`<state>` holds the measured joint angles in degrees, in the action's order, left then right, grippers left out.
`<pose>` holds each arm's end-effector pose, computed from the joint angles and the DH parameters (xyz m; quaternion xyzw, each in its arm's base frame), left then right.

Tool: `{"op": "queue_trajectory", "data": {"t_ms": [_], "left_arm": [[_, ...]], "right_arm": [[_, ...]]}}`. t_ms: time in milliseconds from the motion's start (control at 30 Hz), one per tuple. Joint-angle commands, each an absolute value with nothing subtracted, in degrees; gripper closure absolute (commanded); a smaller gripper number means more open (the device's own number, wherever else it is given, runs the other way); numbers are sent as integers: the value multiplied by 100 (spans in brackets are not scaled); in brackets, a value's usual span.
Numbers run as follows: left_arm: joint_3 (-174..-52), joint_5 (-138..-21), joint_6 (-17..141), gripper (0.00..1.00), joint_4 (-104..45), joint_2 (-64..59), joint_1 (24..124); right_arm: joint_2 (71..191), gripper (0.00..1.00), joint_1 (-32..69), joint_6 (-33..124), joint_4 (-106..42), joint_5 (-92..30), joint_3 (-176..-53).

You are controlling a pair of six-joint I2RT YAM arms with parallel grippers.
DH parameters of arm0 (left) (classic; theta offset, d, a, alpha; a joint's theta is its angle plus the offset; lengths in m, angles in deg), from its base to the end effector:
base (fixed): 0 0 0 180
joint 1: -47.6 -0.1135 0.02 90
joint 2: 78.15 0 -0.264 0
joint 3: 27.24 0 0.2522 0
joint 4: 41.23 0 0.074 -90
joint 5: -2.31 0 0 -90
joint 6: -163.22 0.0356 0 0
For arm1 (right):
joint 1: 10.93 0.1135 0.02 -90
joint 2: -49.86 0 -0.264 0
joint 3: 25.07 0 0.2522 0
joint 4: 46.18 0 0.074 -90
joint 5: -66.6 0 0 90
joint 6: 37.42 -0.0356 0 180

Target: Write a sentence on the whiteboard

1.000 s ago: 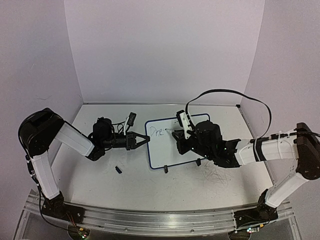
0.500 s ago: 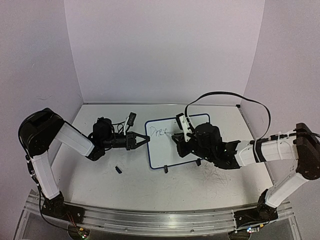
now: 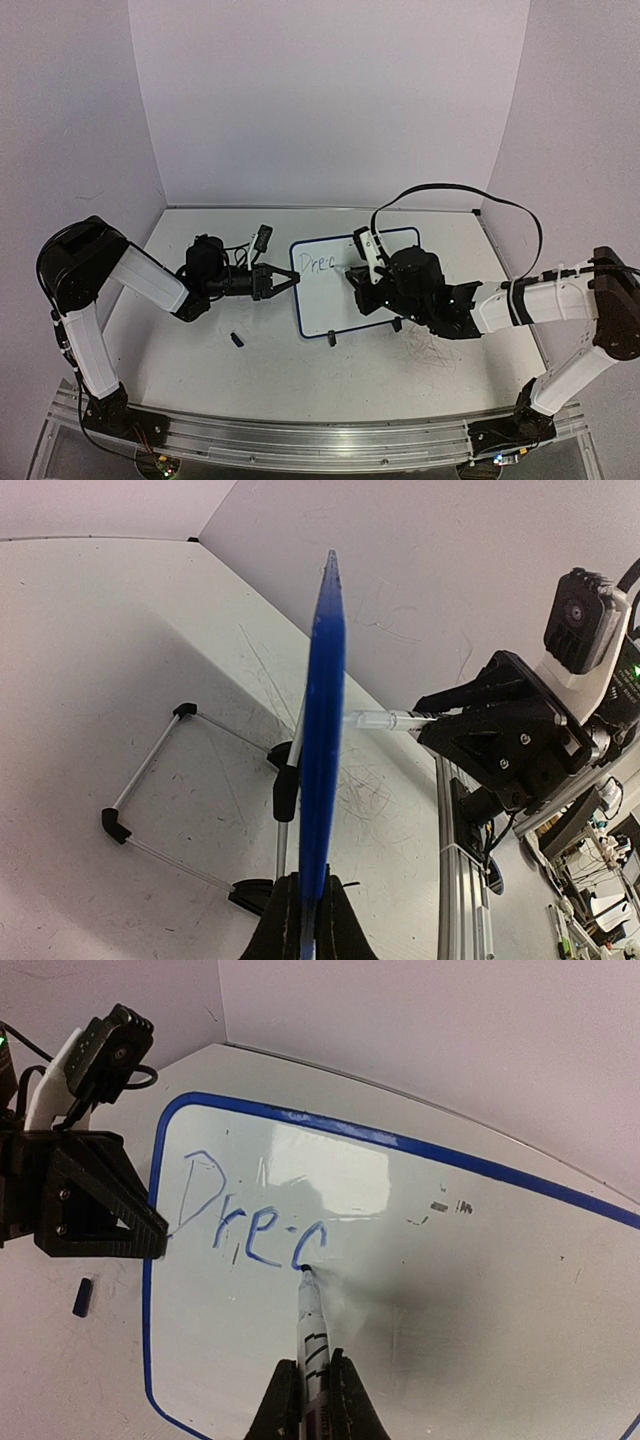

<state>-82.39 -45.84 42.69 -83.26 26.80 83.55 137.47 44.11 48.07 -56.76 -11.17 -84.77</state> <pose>0.2698 -0.2250 0.1623 0.2679 0.6918 -0.5617 0.3662 0.1985 0.2708 0.2268 -0.2848 0.7513 0.2181 0.5540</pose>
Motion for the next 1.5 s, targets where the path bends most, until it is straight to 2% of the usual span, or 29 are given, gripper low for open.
{"op": "queue_trajectory", "data": {"t_ms": [0,700,1467], "left_arm": [[-8241,-4390,4164,100,-8627,2399,8373],[-8226,-4393,4184,100,-8621,2403,8374],[-8205,-4423,4196,100,-8625,2382,8373]], "right_arm": [[13662,100,4345,4832,-5703,-769,-8595],[13857,100,4319,4906,-5861,-764,-8848],[13479,100,4380,4713,-5580,-741,-8256]]}}
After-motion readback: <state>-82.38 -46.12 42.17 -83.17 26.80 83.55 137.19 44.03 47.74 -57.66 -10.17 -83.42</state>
